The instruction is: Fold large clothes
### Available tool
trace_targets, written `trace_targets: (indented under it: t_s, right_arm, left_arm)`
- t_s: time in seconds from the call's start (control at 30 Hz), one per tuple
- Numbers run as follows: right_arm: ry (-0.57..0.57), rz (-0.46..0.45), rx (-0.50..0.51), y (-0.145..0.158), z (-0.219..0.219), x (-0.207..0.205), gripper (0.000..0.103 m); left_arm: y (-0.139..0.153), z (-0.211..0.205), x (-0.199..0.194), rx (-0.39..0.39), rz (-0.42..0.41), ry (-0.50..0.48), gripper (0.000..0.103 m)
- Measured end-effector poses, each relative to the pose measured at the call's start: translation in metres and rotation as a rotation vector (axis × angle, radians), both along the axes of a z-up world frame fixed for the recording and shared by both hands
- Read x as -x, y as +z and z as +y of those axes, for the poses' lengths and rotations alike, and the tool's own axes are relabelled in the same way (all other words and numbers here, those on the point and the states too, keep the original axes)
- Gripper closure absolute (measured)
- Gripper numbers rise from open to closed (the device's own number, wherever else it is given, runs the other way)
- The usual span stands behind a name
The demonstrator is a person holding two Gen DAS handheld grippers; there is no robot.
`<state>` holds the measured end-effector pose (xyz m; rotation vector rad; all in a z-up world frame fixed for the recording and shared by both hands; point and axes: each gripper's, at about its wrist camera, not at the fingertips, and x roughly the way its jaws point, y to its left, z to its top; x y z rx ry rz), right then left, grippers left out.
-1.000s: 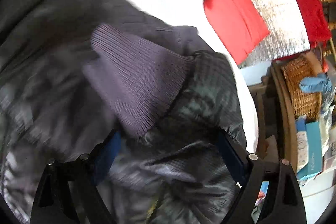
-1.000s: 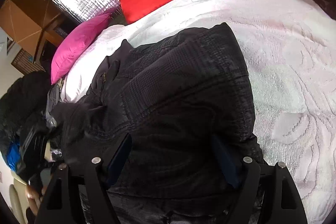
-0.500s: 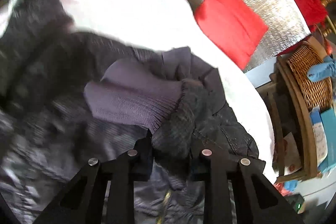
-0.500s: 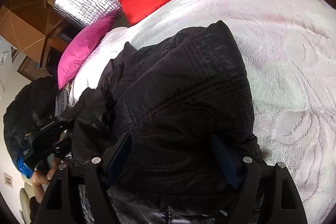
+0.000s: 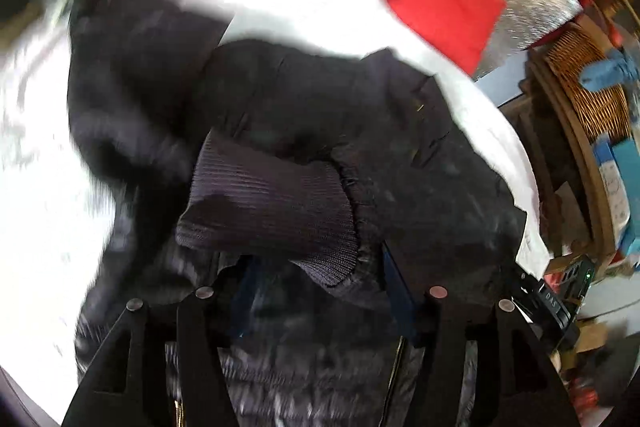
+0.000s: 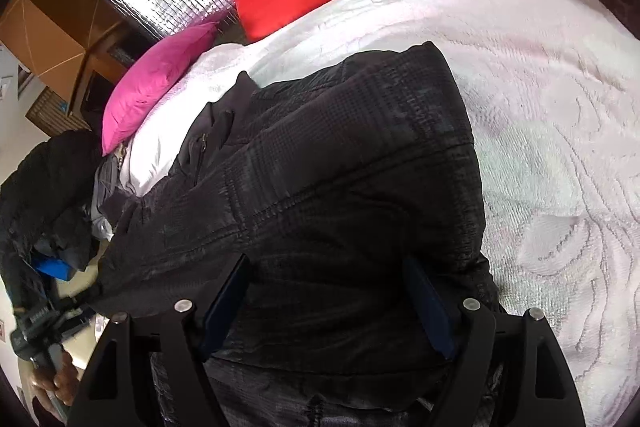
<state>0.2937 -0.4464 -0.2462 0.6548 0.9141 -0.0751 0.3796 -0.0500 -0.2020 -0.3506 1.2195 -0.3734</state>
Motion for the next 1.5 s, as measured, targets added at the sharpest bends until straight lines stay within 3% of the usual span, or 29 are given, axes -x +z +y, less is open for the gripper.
trace_targets:
  t_s: [0.07, 0.3, 0.43, 0.57, 0.63, 0.73, 0.87, 0.93, 1.07, 1.17, 1.23, 1.33, 1.4, 1.47, 1.5]
  right_arm:
    - [-0.002, 0.007, -0.005, 0.001, 0.0, 0.001, 0.022]
    - [-0.033, -0.001, -0.122, -0.001, -0.016, 0.005, 0.022]
    - [-0.025, 0.011, -0.071, -0.001, -0.008, 0.0, 0.022]
    - [-0.009, 0.025, 0.009, 0.0, 0.002, -0.006, 0.022]
    - [-0.008, 0.03, 0.037, 0.001, 0.005, -0.008, 0.022]
    - [-0.025, 0.034, 0.038, 0.001, 0.006, -0.008, 0.022]
    - [-0.077, 0.014, 0.023, 0.007, 0.004, -0.004, 0.022]
    - [-0.066, -0.054, 0.034, 0.017, 0.009, -0.002, 0.022]
    - [0.005, -0.195, 0.089, 0.038, 0.031, -0.001, 0.023]
    - [0.033, -0.174, 0.134, 0.033, 0.042, -0.009, 0.026]
    - [0.032, -0.113, 0.13, 0.018, 0.04, -0.018, 0.028]
    - [0.032, -0.081, 0.123, 0.006, 0.036, -0.024, 0.032]
    - [0.042, -0.083, 0.137, 0.006, 0.037, -0.023, 0.032]
    - [0.047, -0.082, 0.154, 0.004, 0.038, -0.022, 0.032]
    - [0.054, -0.079, 0.172, 0.004, 0.04, -0.023, 0.032]
  left_arm:
    - [-0.007, 0.009, 0.007, 0.02, 0.019, 0.006, 0.043]
    - [-0.015, 0.016, 0.02, 0.005, -0.046, 0.027, 0.034]
    - [-0.009, 0.006, 0.017, -0.065, -0.036, -0.03, 0.034]
    - [0.023, 0.039, 0.026, -0.109, -0.134, -0.051, 0.033]
    - [0.039, 0.079, 0.024, -0.107, -0.171, 0.02, 0.029]
    - [0.049, 0.135, 0.008, -0.105, -0.196, 0.204, 0.022]
    - [0.039, 0.202, -0.031, -0.068, -0.166, 0.439, 0.02]
    - [0.027, 0.222, -0.054, -0.064, -0.15, 0.523, 0.02]
    - [0.0, 0.235, -0.092, -0.047, -0.127, 0.607, 0.02]
    - [-0.022, 0.232, -0.124, -0.031, -0.073, 0.615, 0.021]
    - [-0.036, 0.232, -0.14, -0.004, -0.041, 0.634, 0.026]
    - [-0.054, 0.225, -0.165, -0.023, -0.002, 0.621, 0.043]
    - [-0.054, 0.218, -0.168, -0.076, -0.005, 0.613, 0.073]
    - [-0.046, 0.208, -0.171, -0.124, -0.051, 0.57, 0.095]
    - [-0.042, 0.204, -0.171, -0.141, -0.068, 0.557, 0.096]
